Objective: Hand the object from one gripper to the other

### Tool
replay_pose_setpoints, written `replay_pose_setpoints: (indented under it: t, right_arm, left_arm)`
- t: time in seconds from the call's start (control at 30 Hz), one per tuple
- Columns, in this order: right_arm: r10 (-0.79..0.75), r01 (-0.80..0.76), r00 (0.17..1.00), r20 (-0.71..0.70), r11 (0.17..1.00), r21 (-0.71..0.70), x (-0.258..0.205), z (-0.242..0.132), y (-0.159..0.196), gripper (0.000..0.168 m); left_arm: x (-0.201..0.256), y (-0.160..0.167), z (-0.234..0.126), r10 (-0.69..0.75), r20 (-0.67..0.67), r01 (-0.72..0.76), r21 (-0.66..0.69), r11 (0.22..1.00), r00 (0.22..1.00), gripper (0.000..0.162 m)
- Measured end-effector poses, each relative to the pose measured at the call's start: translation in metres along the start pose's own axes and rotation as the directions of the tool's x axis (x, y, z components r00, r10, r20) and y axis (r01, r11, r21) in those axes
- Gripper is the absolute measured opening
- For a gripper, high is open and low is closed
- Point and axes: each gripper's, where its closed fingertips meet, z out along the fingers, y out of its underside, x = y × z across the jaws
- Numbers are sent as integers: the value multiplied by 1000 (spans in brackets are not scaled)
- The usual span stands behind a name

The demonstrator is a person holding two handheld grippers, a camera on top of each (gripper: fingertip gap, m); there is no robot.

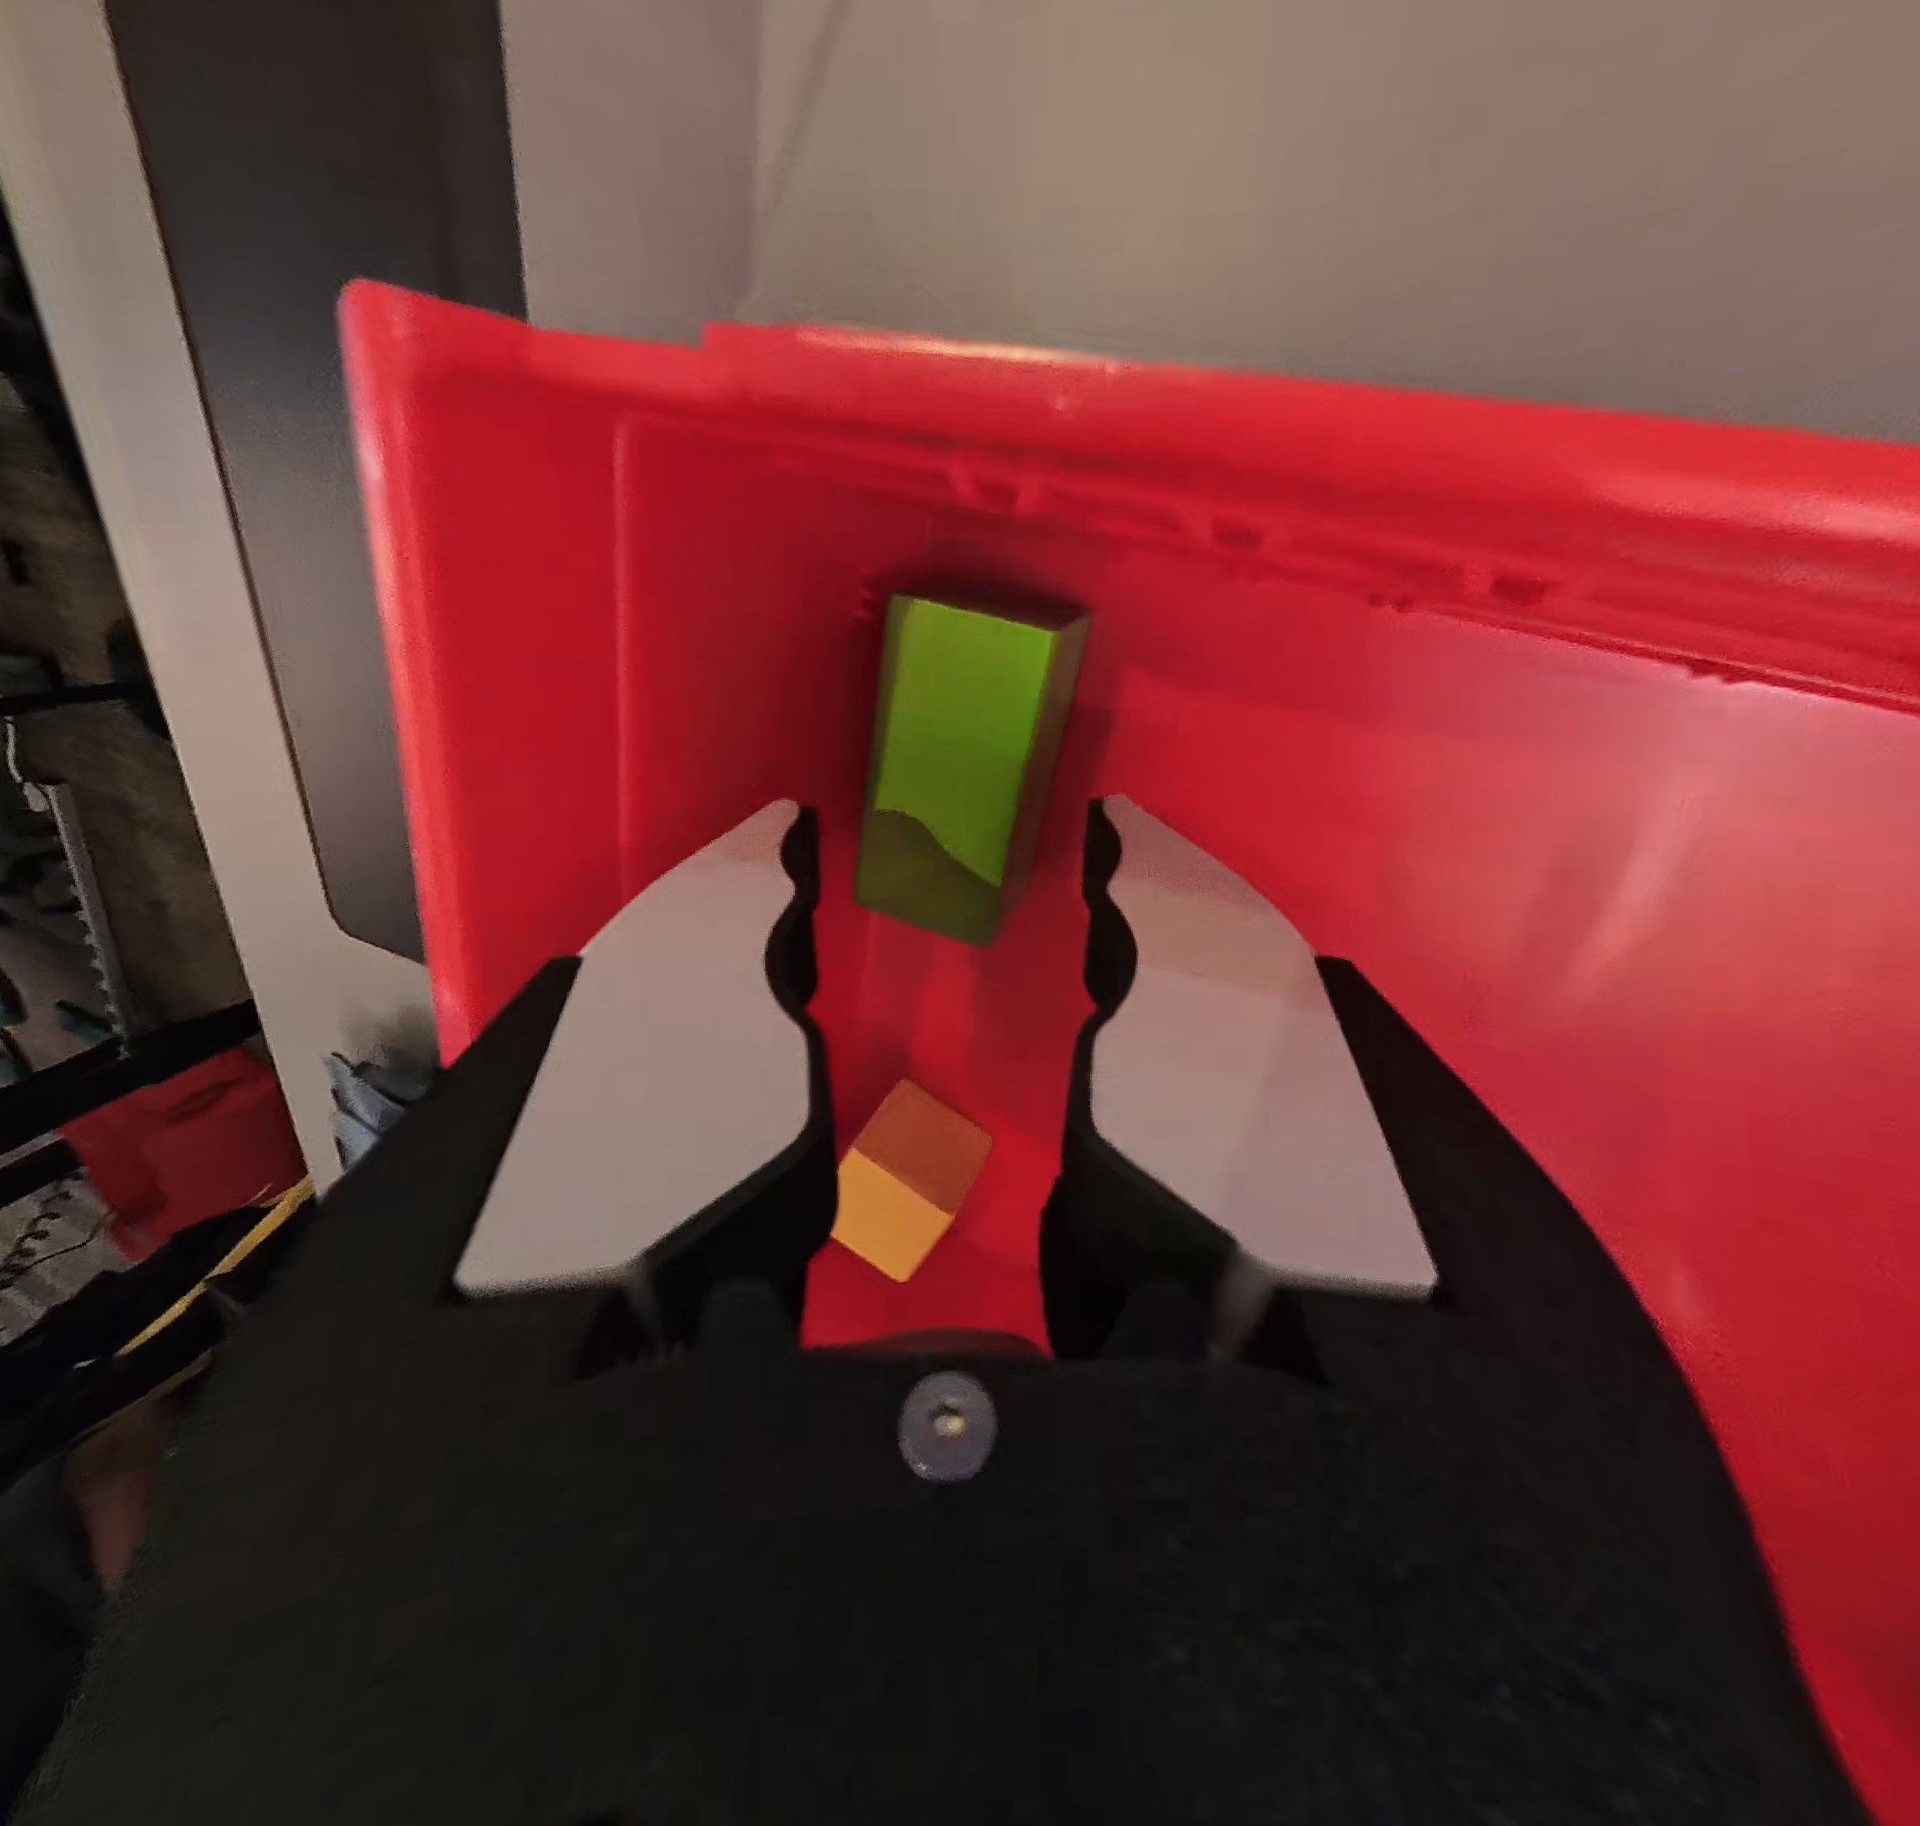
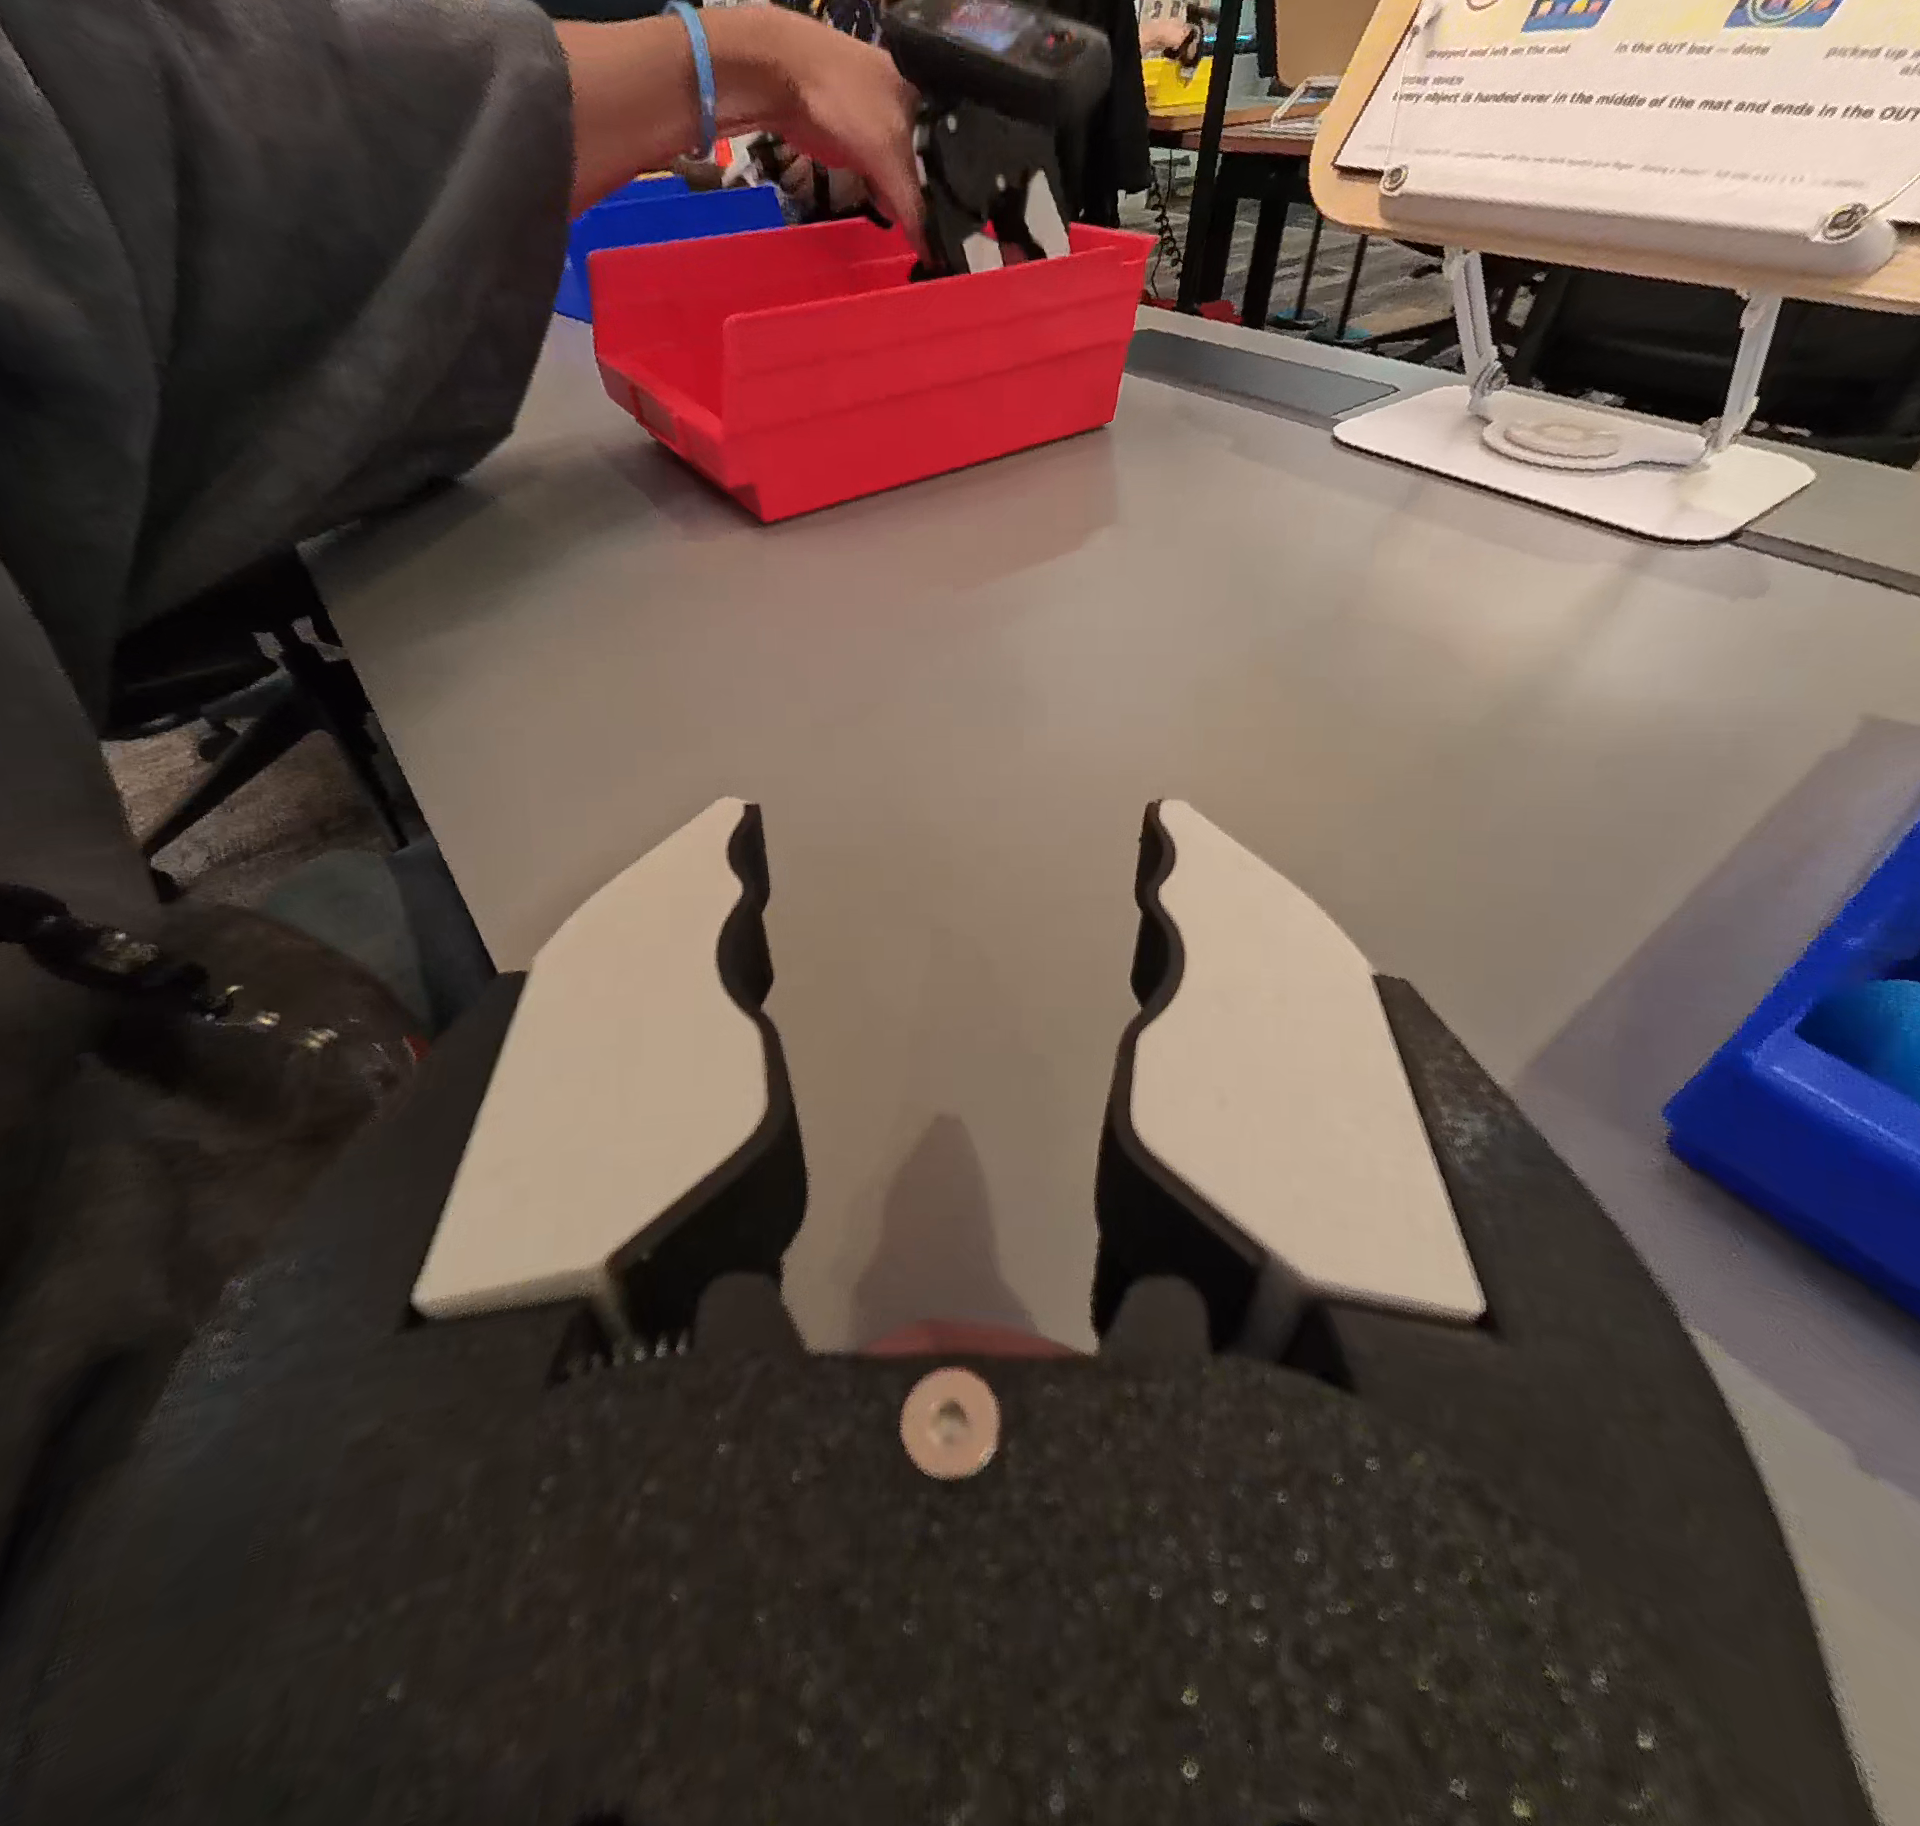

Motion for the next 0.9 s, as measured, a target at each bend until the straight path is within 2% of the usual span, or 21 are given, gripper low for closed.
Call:
replay_pose_setpoints:
  t: [0.13,0.3,0.6,0.67,0.77,0.83,0.9]
  right_arm:
    - [21,-22,1000,21,1000,11,0,1,-3,68]
    - [33,-32,999,39,999,-7,-2,3,3,69]
    - [25,-23,998,62,999,-23,-7,5,3,68]
    - [16,-15,998,58,1000,-11,-6,4,-3,68]
    - [-2,3,997,73,1000,-11,-4,8,-12,67]
    - [23,-21,995,100,999,-26,-2,15,-16,64]
    - [104,-96,983,151,994,-61,-1,29,-19,64]
  left_arm:
    - [2,-1,12,25,-45,-27,-41,999,999,40]
    - [1,0,22,45,-8,-45,-19,999,999,39]
    - [12,0,14,-47,-81,46,-20,999,996,37]
    - [16,1,1,-62,-54,63,20,998,997,37]
    - [21,3,-37,-101,26,97,114,989,995,37]
    - [21,0,-75,-153,102,126,236,964,983,37]
    - [27,-15,-118,-217,149,139,410,901,965,37]
